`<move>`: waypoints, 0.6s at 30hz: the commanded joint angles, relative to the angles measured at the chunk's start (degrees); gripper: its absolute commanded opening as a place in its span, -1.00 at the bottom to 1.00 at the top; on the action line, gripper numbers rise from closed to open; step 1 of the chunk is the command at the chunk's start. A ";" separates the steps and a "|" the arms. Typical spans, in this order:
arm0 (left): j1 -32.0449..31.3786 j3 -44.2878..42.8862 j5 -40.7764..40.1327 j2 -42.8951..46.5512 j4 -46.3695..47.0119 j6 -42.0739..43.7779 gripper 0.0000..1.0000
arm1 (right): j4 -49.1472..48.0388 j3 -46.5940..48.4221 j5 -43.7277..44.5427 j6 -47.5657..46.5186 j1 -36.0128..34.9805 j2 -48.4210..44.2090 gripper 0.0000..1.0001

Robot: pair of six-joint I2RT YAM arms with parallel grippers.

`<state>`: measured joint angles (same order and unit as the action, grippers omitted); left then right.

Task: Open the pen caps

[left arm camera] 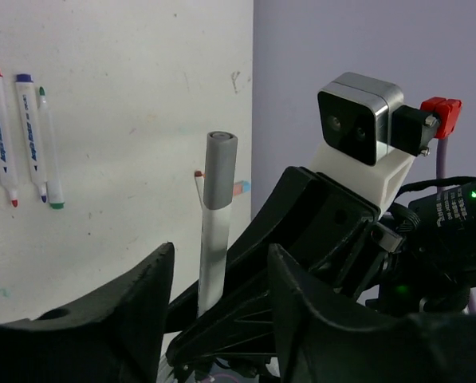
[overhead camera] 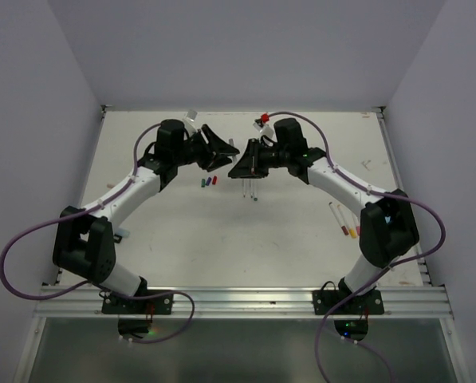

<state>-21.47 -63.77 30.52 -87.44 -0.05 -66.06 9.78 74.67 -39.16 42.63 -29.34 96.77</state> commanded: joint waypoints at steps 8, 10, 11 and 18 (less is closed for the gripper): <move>4.07 -2.06 3.66 0.87 -0.91 3.13 0.04 | -7.66 -5.15 -9.62 6.48 -0.45 -5.01 -1.00; 4.07 -2.06 4.02 0.34 1.26 2.96 0.00 | -11.60 -6.12 -11.20 8.42 -0.63 -5.01 -1.00; 4.07 -1.98 4.80 0.17 2.33 2.70 -0.03 | -12.24 -6.47 -11.55 9.22 -0.71 -4.84 -1.00; 4.07 -1.54 7.44 -0.63 5.06 1.90 -0.24 | -23.66 -7.79 -14.72 18.44 -1.24 -1.94 -1.00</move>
<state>-17.52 -63.88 34.63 -87.64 1.50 -64.01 -4.67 67.13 -50.33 55.07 -30.33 94.48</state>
